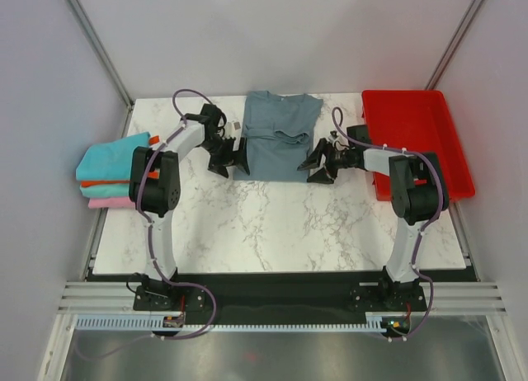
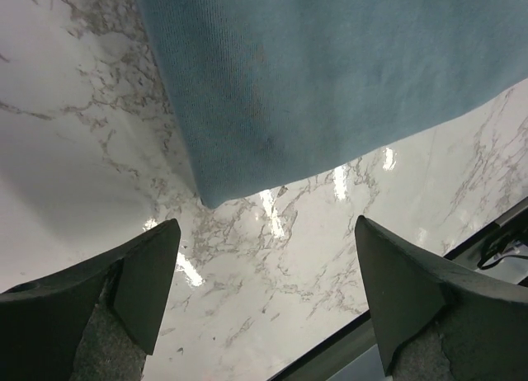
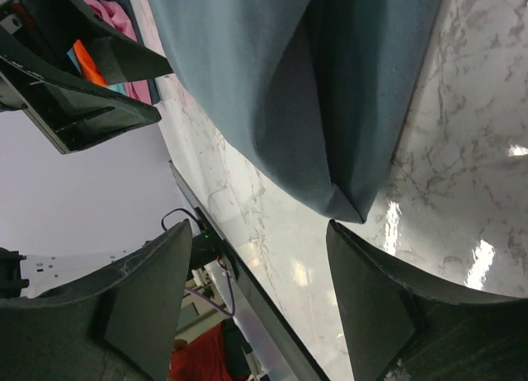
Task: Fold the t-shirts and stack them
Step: Fold the tshirt
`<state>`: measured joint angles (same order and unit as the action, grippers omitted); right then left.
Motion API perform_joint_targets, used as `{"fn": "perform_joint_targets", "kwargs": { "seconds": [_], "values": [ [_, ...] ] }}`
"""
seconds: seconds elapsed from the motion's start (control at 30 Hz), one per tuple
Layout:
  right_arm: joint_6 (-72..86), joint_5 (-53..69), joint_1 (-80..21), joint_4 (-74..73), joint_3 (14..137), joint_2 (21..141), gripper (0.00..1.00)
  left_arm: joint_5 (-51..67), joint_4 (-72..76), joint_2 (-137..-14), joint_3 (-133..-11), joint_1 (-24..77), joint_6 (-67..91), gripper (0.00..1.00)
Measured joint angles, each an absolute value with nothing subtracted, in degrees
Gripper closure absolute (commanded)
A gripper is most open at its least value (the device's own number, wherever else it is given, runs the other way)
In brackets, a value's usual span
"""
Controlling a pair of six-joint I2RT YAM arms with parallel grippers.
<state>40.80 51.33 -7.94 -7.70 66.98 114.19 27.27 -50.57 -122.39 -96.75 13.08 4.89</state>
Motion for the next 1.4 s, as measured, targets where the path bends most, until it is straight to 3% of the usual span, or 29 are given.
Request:
{"fn": "perform_joint_targets", "kwargs": {
  "seconds": [0.57,1.03,1.4],
  "values": [
    [37.1,51.6,-8.8,-13.0,66.6,115.3,0.26,31.7,-50.8,-126.7,-98.2,12.1,7.1,0.11],
    [33.1,49.1,-8.9,-15.1,72.9,119.6,0.27,34.2,-50.6,-128.7,-99.7,11.5,8.1,0.28],
    [32.0,47.6,-9.2,-14.9,72.9,120.0,0.44,35.0,-50.3,-128.9,-98.2,11.0,8.2,0.46]
  ]
}}
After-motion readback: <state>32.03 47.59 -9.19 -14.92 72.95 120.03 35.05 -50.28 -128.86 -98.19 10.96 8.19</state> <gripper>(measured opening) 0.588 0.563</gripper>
